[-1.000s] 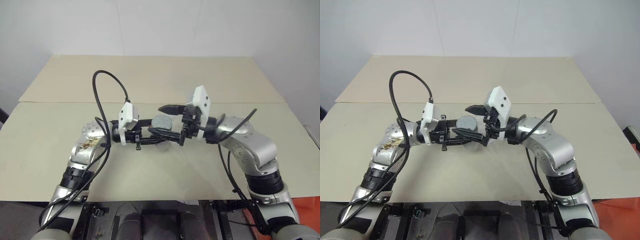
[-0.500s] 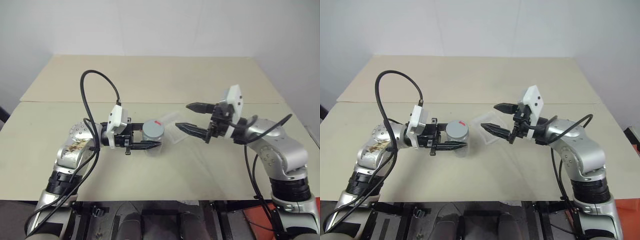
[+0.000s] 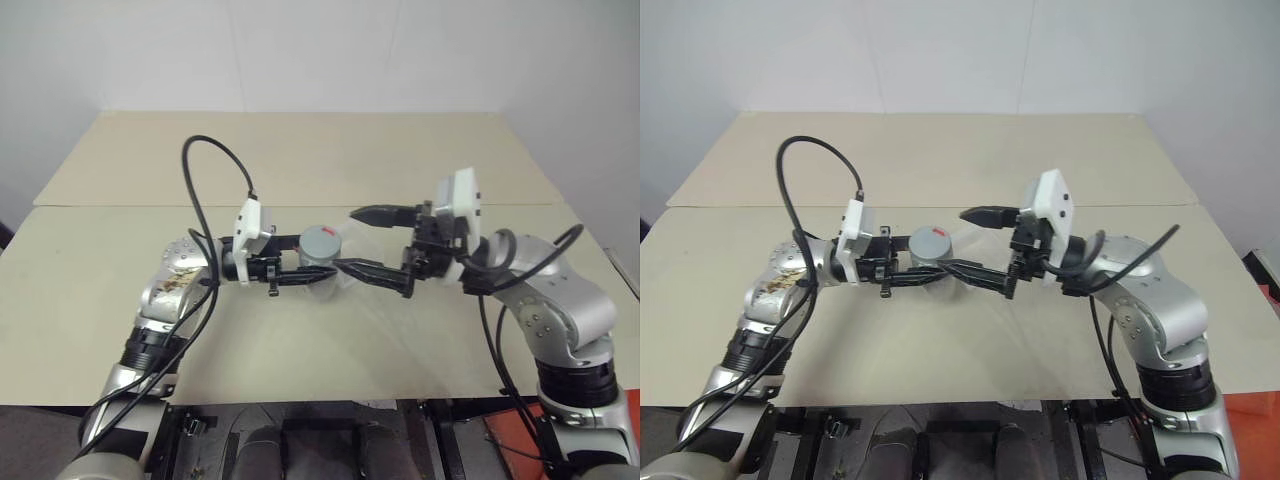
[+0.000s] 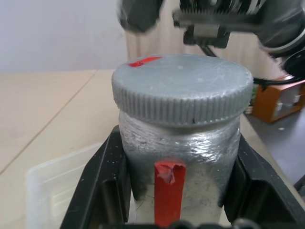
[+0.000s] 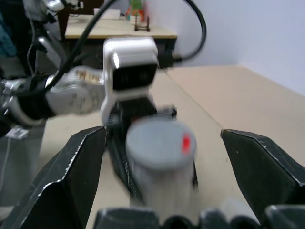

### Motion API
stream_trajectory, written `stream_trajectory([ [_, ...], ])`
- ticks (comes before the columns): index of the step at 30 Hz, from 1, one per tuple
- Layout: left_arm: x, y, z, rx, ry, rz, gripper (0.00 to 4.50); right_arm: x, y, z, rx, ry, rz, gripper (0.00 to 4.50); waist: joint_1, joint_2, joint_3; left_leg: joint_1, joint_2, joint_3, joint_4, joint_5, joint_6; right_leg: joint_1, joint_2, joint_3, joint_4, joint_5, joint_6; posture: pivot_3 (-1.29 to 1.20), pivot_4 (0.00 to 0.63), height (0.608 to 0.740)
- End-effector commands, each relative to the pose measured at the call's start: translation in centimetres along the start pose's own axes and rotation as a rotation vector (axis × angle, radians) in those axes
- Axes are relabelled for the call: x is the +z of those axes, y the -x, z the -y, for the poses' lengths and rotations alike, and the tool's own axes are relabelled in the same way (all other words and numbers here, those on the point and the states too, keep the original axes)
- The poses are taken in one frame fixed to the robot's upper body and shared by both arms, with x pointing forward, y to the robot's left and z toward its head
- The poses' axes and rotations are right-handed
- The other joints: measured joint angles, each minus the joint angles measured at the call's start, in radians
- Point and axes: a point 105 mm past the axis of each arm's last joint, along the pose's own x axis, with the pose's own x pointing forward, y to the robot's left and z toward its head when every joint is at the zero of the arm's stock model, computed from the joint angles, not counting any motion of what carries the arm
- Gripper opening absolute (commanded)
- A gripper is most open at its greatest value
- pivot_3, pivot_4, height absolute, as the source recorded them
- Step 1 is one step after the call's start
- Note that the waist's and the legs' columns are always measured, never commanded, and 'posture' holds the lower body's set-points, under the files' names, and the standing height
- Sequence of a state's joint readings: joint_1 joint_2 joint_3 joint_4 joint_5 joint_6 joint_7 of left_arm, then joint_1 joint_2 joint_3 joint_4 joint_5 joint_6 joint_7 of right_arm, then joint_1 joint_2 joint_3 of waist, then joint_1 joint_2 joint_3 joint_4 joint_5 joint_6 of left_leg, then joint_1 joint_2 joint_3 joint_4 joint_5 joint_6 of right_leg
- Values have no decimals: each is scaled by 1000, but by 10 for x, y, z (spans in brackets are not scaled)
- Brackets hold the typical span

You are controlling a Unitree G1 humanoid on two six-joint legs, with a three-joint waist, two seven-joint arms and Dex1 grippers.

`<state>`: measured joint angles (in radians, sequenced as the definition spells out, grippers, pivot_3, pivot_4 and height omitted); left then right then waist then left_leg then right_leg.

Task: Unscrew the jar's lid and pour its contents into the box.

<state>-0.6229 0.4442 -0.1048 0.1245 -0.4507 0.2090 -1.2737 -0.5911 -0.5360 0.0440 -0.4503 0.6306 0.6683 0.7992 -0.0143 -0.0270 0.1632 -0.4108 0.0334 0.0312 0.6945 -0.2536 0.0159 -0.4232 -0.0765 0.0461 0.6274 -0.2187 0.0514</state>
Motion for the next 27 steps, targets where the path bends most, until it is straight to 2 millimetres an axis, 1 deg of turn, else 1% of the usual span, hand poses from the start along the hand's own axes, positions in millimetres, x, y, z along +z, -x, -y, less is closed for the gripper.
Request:
stream_trajectory([
  [1, 12, -2, 0, -34, -50, 22, 2030, 5, -11, 1, -29, 22, -11, 4468, 1, 0, 0, 0, 0, 0, 0, 0, 0, 0, 0, 0, 0, 0, 0, 0, 150, 740],
  [5, 13, -3, -1, -40, -56, 27, 2030, 7, -20, -1, -23, 24, -1, 4468, 3, 0, 0, 0, 0, 0, 0, 0, 0, 0, 0, 0, 0, 0, 0, 0, 150, 740],
  [9, 14, -4, 0, -44, -58, 31, 2030, 2, -30, -2, -32, 35, -24, 4468, 3, 0, 0, 0, 0, 0, 0, 0, 0, 0, 0, 0, 0, 0, 0, 0, 150, 740],
  [15, 20, -4, -1, -50, -70, 45, 2030, -4, -34, 4, -69, 32, -51, 4468, 2, 0, 0, 0, 0, 0, 0, 0, 0, 0, 0, 0, 0, 0, 0, 0, 150, 740],
  [20, 20, -1, 1, -57, -74, 39, 2030, -4, -29, 13, -121, 11, -43, 4468, 2, 0, 0, 0, 0, 0, 0, 0, 0, 0, 0, 0, 0, 0, 0, 0, 150, 740],
  [27, 18, 9, 2, -46, -69, 19, 2030, -3, -10, 20, -164, 5, -36, 4468, 2, 0, 0, 0, 0, 0, 0, 0, 0, 0, 0, 0, 0, 0, 0, 0, 150, 740],
])
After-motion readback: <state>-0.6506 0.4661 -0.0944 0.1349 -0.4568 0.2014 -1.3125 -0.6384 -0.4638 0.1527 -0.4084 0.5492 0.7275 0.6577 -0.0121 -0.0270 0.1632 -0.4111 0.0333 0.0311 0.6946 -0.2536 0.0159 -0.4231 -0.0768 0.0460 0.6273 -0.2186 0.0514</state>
